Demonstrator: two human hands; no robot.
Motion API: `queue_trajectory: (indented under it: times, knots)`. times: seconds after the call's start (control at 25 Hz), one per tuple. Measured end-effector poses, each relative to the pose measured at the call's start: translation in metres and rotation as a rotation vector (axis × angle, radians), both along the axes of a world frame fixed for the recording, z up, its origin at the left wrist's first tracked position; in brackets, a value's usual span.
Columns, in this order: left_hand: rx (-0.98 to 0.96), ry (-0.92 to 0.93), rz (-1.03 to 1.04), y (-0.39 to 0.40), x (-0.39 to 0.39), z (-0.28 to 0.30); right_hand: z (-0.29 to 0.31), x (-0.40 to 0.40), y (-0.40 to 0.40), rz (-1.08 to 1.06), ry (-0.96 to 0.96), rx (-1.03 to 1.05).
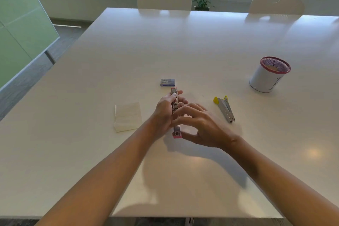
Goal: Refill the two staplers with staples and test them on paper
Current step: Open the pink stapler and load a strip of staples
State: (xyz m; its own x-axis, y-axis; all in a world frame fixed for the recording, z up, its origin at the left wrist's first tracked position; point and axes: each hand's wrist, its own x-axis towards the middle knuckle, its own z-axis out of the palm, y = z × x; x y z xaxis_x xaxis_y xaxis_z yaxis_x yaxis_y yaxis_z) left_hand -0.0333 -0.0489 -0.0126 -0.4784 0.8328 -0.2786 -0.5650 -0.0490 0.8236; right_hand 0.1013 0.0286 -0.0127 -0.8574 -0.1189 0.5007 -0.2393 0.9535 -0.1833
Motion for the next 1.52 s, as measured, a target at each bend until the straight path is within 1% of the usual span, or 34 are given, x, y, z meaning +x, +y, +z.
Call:
queue_trajectory:
  times: [0.12,0.24,0.36,0.44,0.52,0.68,0.76,0.88,0.96,1.04,1.16,1.24,1.52]
  knots:
    - [-0.033,0.047,-0.008,0.002,-0.001,-0.001,0.005,-0.007,-0.001,0.018,0.101,-0.241]
    - [0.016,0.050,-0.032,0.002,-0.001,-0.001,0.013,-0.012,0.000,-0.077,0.168,-0.396]
    - [0.058,0.129,-0.071,0.001,0.000,-0.002,0.021,-0.020,0.001,-0.189,0.216,-0.571]
    - [0.063,0.169,-0.097,0.001,0.001,-0.003,0.026,-0.026,0.002,-0.251,0.256,-0.658]
    - [0.062,0.192,-0.126,0.002,0.002,-0.005,0.029,-0.031,0.005,-0.313,0.278,-0.687]
    - [0.053,0.228,-0.189,0.003,0.001,-0.010,0.025,-0.037,0.011,-0.457,0.220,-0.759]
    - [0.072,0.258,-0.208,0.003,0.001,-0.012,0.022,-0.039,0.016,-0.532,0.164,-0.870]
    - [0.088,0.311,-0.224,0.004,-0.001,-0.014,0.020,-0.040,0.020,-0.590,0.044,-1.062]
    - [0.108,0.310,-0.235,0.004,0.000,-0.015,0.019,-0.040,0.019,-0.576,-0.063,-1.247]
    - [0.137,0.280,-0.236,0.004,0.001,-0.015,0.018,-0.039,0.015,-0.502,-0.146,-1.441]
    - [0.147,0.271,-0.224,0.005,0.003,-0.014,0.017,-0.040,0.011,-0.440,-0.162,-1.614]
    - [0.139,0.283,-0.216,0.005,0.004,-0.013,0.015,-0.041,0.007,-0.443,-0.134,-1.656]
    - [0.096,0.306,-0.191,0.004,0.008,-0.009,0.010,-0.044,0.003,-0.446,-0.065,-1.696]
